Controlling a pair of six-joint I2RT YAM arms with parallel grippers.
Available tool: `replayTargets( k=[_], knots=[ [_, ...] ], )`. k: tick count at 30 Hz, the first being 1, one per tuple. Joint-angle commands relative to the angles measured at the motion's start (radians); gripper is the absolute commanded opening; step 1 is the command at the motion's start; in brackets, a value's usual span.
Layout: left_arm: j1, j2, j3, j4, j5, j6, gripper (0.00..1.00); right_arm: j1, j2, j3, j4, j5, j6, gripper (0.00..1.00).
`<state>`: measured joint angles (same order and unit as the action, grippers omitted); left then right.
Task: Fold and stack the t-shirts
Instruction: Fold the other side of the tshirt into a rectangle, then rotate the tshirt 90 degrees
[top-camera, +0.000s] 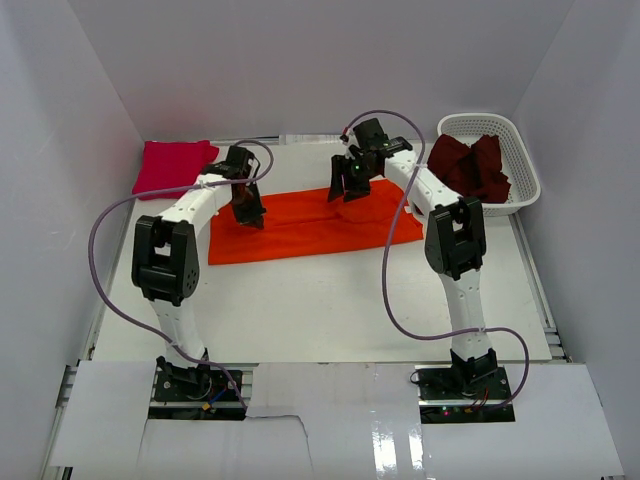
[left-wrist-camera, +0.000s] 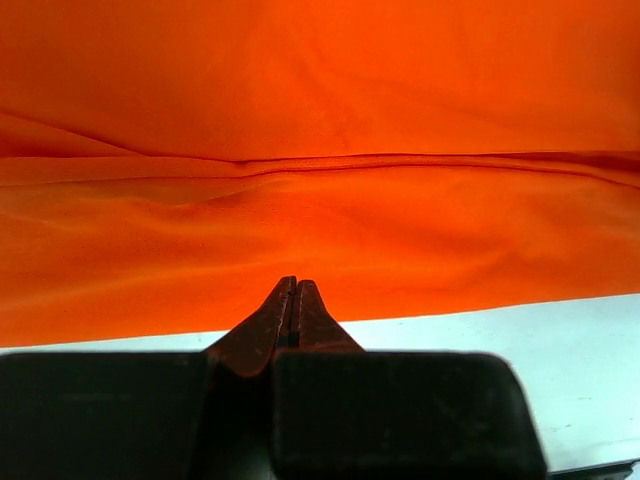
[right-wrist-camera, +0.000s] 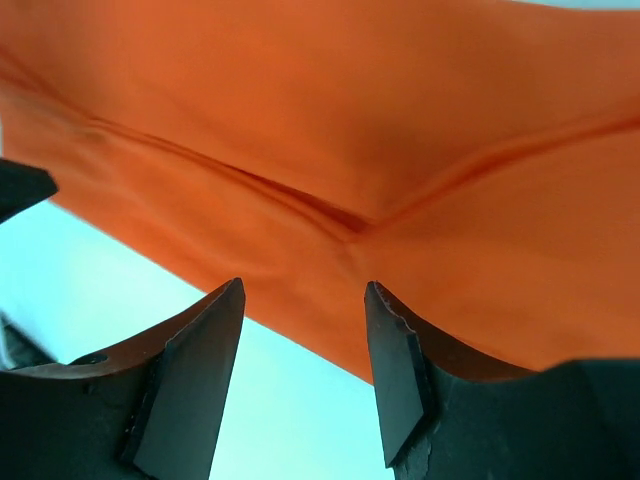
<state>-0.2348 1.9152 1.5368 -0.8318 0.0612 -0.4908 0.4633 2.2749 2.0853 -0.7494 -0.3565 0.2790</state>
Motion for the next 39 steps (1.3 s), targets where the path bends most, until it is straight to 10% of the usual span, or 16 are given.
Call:
replayTargets(
  k=[1, 20, 26, 39],
  knots=[
    [0.0, 0.001, -0.024, 0.051, 0.022, -0.009, 0.06, -0.006, -0.046, 0.003, -0.09, 0.125, -0.05, 0.58],
    [0.0, 0.002, -0.107, 0.077, -0.015, 0.011, 0.06, -0.006, 0.051, 0.009, -0.048, 0.128, -0.046, 0.5],
    [0.0, -0.018, -0.136, 0.077, -0.021, 0.009, 0.06, -0.006, 0.058, -0.014, -0.016, 0.102, -0.034, 0.19],
    [0.0, -0.051, -0.187, 0.076, -0.012, 0.014, 0.06, -0.008, 0.129, -0.033, 0.064, 0.074, -0.011, 0.11]
  ],
)
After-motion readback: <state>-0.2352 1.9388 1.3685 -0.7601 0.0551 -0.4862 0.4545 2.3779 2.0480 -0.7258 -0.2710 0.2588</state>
